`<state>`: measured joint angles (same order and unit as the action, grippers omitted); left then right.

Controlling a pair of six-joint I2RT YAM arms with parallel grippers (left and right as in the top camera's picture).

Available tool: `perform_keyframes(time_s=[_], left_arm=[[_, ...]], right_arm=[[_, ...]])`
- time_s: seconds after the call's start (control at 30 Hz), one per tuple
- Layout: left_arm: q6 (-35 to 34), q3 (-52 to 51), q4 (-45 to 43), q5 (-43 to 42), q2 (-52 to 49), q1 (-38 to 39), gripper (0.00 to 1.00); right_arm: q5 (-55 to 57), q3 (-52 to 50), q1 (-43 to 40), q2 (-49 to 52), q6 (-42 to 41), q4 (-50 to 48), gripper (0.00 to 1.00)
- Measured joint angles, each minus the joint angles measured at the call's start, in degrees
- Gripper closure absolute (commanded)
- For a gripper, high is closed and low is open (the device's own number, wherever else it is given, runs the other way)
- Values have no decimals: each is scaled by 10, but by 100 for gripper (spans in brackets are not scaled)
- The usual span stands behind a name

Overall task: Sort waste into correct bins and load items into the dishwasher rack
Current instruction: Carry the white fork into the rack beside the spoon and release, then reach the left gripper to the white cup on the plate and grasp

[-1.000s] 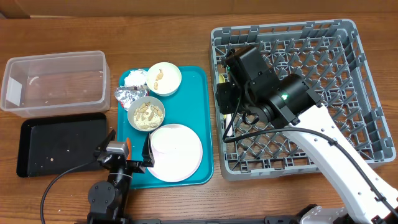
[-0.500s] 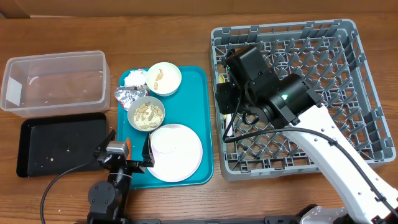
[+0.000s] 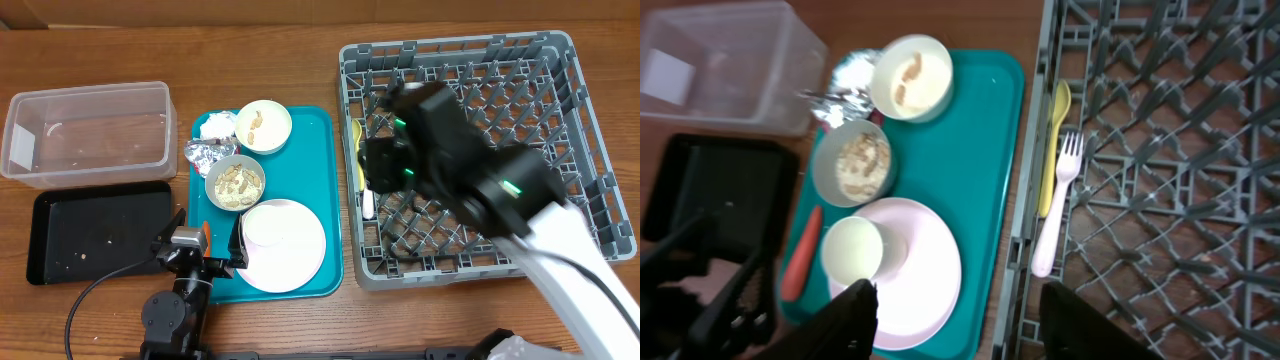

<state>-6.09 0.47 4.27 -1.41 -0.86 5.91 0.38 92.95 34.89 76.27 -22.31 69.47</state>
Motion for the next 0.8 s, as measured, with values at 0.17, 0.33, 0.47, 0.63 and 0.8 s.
perform_keyframes(time_s=[0.17, 0.33, 0.47, 0.63, 0.8], left_arm=[[-9, 0, -1, -9, 0, 0, 0], [-80, 0, -9, -66, 0, 0, 0], [-127, 0, -13, -159, 0, 0, 0], [-158, 39, 65, -219, 0, 0, 0], [-164, 162, 240, -205, 0, 0, 0]], right_arm=[[3, 0, 0, -96, -3, 28, 17], [7, 0, 0, -121, -15, 34, 0], [7, 0, 0, -120, -17, 35, 0], [7, 0, 0, -120, -17, 34, 0], [7, 0, 0, -120, -17, 31, 0]])
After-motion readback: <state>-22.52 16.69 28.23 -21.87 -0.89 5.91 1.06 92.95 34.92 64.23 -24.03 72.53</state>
